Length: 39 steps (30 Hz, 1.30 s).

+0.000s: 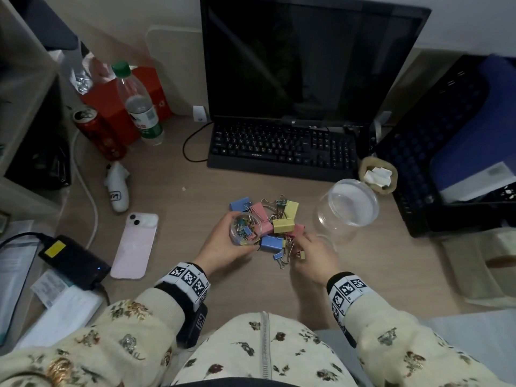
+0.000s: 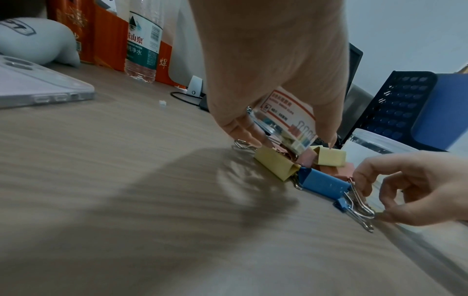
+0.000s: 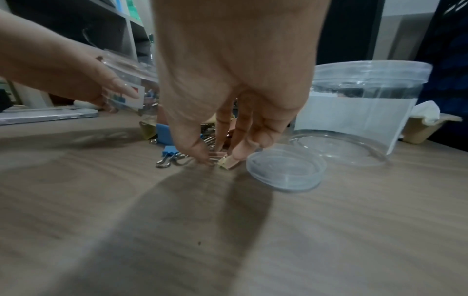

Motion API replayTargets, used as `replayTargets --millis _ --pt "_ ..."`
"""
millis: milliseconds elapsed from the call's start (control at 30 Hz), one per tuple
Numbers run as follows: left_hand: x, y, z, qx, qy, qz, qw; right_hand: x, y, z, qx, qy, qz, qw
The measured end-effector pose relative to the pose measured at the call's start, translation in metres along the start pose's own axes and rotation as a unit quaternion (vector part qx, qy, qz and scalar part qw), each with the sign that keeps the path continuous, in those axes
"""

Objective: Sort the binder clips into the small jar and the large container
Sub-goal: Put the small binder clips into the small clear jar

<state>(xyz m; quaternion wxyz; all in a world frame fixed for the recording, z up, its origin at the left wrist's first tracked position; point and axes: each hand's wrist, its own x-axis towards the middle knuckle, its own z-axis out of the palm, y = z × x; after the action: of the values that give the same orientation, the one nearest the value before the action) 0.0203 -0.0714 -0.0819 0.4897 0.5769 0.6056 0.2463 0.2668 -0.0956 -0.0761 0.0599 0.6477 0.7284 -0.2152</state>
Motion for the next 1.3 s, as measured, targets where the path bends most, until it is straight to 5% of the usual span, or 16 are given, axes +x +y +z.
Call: replayTargets --millis 233,567,700,800,967,1033,1167,1300 --pt "-0.001 0.004 0.001 0.004 0.005 0.000 1.000 -0.008 0.001 0.001 0.019 -0.029 0.000 0.999" --pt "0.002 0.011 0.006 -0.020 0.025 0.015 0.999 -0.003 0.013 -0.027 0.103 0.058 0.026 0.993" --pt "0.005 0.015 0.016 -0.012 0.014 0.033 0.999 0.007 -0.001 -0.048 0.170 0.164 -0.065 0.970" --pt "0.004 0.015 0.024 -0.011 0.000 0.046 0.999 0.007 -0.022 -0.053 0.207 0.155 -0.159 0.953" --pt "0.004 0.011 0.022 -0.004 0.017 0.033 0.999 0.001 -0.022 -0.039 0.246 0.172 -0.151 0.942" --pt "0.003 0.009 0.018 -0.003 0.023 0.026 0.999 -0.002 -0.016 -0.030 0.211 0.146 -0.116 0.960" --pt "0.001 0.005 0.015 -0.003 0.025 0.021 0.999 -0.008 -0.021 -0.005 0.047 -0.012 -0.110 0.993" --pt "-0.001 0.004 0.011 -0.005 0.020 0.019 1.000 -0.013 -0.029 0.012 -0.030 -0.025 -0.107 0.994"
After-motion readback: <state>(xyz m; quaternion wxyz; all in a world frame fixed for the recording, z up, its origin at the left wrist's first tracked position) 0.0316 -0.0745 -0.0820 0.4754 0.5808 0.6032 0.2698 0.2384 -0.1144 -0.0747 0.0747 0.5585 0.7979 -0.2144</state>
